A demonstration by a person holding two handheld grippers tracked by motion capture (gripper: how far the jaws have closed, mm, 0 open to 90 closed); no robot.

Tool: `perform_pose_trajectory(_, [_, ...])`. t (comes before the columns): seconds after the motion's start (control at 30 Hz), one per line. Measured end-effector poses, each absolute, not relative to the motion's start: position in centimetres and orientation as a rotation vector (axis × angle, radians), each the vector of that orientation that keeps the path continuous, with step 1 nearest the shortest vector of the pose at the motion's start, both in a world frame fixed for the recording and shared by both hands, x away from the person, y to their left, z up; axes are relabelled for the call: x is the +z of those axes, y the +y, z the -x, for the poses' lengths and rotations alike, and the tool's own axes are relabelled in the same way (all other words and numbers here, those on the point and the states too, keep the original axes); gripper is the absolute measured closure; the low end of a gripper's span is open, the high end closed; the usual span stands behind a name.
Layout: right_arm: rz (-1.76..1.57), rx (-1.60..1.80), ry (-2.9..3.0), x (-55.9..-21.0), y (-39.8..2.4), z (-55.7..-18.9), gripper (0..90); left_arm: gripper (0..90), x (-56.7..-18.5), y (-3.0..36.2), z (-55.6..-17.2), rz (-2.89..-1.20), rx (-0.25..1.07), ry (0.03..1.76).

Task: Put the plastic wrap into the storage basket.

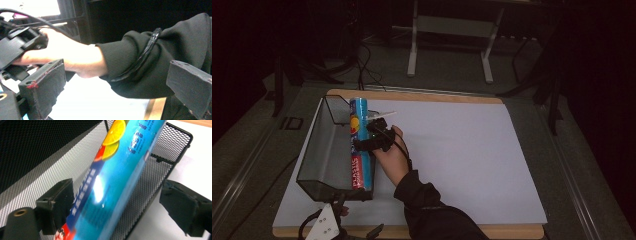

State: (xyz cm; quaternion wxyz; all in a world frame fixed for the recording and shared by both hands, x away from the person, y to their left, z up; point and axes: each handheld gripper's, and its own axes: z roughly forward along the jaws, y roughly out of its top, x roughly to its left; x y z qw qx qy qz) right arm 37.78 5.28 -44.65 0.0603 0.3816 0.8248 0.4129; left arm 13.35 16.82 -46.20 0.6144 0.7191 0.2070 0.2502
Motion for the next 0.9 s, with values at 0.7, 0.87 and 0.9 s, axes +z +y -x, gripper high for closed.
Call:
perform_pose_trajectory(0.7, [-1.111, 1.289, 2.473, -44.6, -3.2, -35.1, 11.4, 3.2, -46.3, 16.5, -13.5, -1.675, 0.588, 0.474])
perform_pose_trajectory(0.87, [-1.089, 1.294, 2.47, -45.0, -5.5, -34.4, 11.4, 3.2, -46.4, 16.5, -13.5, -1.681, 0.589, 0.474])
perform_pose_trajectory(0.9, [-1.084, 1.299, 2.47, -45.0, -6.1, -34.2, 11.4, 3.2, -46.4, 16.5, -13.5, -1.681, 0.586, 0.475])
